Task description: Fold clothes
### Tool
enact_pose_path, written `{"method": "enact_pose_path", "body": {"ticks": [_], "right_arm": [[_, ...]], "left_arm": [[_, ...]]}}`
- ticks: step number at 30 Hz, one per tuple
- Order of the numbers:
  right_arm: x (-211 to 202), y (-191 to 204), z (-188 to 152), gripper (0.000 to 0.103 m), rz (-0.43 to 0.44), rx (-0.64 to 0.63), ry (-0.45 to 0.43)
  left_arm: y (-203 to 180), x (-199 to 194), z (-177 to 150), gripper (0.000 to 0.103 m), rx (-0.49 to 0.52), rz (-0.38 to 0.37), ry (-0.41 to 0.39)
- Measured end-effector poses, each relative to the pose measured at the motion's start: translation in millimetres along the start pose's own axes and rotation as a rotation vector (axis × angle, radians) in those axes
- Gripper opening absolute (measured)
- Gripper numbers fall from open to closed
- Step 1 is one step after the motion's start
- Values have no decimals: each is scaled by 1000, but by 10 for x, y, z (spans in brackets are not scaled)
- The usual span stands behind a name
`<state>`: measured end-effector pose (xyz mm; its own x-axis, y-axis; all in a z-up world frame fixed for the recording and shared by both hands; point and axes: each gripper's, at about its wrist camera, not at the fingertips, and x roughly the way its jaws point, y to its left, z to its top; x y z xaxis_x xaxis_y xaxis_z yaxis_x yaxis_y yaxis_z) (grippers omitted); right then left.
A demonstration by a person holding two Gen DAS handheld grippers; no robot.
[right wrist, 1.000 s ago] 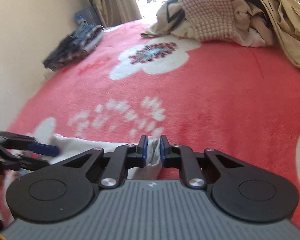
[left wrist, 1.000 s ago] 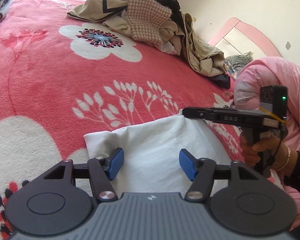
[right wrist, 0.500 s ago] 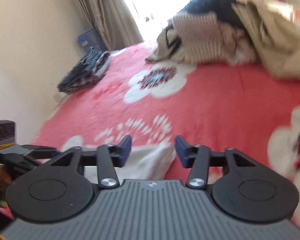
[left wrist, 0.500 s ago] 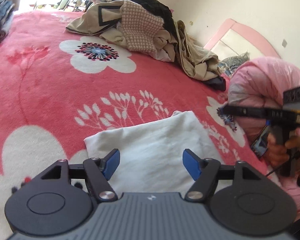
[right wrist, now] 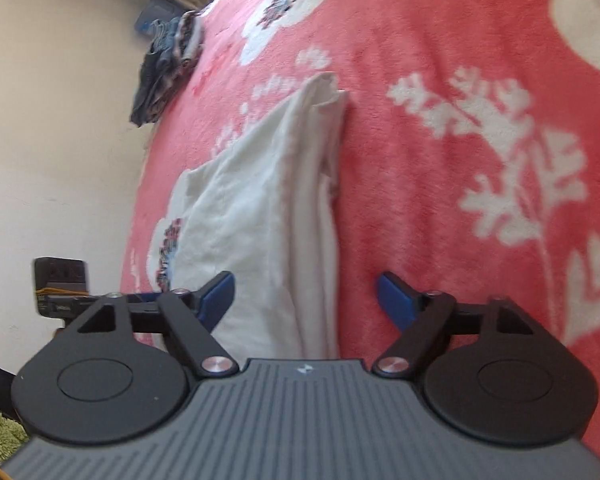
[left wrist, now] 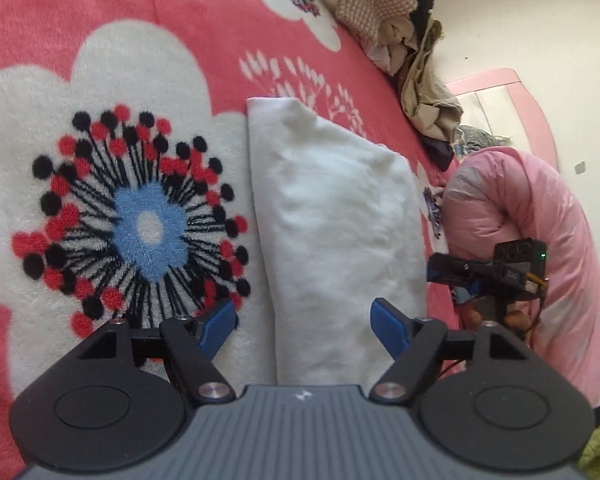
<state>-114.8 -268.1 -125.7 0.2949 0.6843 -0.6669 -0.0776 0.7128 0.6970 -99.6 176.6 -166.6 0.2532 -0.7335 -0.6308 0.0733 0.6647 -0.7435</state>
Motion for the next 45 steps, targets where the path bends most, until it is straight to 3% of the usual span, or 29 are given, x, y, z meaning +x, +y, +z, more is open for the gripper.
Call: {"method": "enact_pose_path", "body": {"ticks": [5, 9, 15, 17, 21, 24, 28, 32, 35, 38, 42, 45], "right_arm": [[240, 117, 241, 85, 12, -41, -5], [281, 71, 299, 88, 52, -14, -12], [171, 97, -80, 88, 136, -6, 78], [179, 104, -137, 88, 171, 4, 110], [259, 86, -11, 84, 210, 54, 72], [328, 111, 16, 78, 219, 64, 70], [334, 139, -159, 55, 231, 52, 130], [378, 71, -175, 17, 224, 98, 113], [346, 185, -150, 9, 231, 54, 98], [247, 379, -67, 8, 243, -1, 64], [114, 635, 271, 7, 266, -105, -11], [40, 831, 671, 7, 267, -210, -88]], "left_arm": [[-36, 141, 173, 76, 57, -8, -30], [-108, 191, 180, 76, 121, 11, 3], [-73, 97, -98, 76, 139, -22, 43], [-72, 134, -28, 75, 154, -25, 47], [-145, 280, 172, 75, 203, -32, 46], [-199, 282, 123, 74, 254, -26, 70], [-117, 252, -76, 63, 222, -78, 113], [-29, 306, 16, 22, 126, -78, 104], [-89, 231, 52, 12, 123, -96, 86], [-207, 111, 131, 9, 139, -117, 41], [-473, -120, 460, 9, 243, -127, -91], [-777, -296, 829, 9, 387, -74, -231]]}}
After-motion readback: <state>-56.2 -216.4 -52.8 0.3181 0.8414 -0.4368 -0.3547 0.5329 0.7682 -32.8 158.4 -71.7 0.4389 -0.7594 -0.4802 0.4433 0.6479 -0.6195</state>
